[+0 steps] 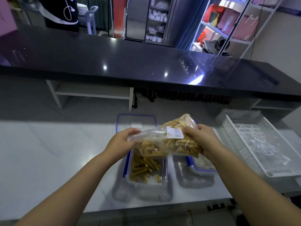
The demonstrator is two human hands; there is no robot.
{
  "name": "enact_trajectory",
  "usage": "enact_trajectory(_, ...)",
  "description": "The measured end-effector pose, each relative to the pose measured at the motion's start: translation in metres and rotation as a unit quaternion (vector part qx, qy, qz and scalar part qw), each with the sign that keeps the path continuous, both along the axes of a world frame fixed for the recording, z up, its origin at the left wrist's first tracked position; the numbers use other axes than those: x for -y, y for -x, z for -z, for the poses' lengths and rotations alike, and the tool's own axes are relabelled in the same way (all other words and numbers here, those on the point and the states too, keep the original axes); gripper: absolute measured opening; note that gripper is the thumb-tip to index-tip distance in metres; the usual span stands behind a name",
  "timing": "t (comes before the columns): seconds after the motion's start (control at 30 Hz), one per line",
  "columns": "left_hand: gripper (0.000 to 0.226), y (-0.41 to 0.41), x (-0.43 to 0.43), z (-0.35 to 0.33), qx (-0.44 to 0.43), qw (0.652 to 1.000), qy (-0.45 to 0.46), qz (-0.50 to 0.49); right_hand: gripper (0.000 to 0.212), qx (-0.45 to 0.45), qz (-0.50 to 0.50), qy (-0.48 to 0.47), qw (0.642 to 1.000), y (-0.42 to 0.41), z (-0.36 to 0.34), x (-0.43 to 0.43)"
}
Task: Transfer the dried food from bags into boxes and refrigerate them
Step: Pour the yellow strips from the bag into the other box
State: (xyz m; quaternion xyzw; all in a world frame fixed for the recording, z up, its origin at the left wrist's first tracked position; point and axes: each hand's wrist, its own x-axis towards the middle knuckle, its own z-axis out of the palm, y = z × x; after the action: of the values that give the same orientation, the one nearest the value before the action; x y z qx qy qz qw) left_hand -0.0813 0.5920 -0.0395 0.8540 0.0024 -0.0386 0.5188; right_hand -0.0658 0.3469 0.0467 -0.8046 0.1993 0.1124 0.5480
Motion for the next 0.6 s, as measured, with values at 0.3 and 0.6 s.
enact_trajectory(0.3, 0.036, 0.006, 0.011, 0.009, -0.019, 0.963, -0.208, 0.169, 0.025, -0.063, -0.095, 0.066, 0.991, 0.013, 0.014, -0.005)
enact_trajectory(0.6, 0.03, 0.007, 0.011, 0.011, 0.064, 0.903, -0.341, 0.255, 0.031, -0.084, -0.115, 0.106, 0.984, 0.011, 0.02, -0.006)
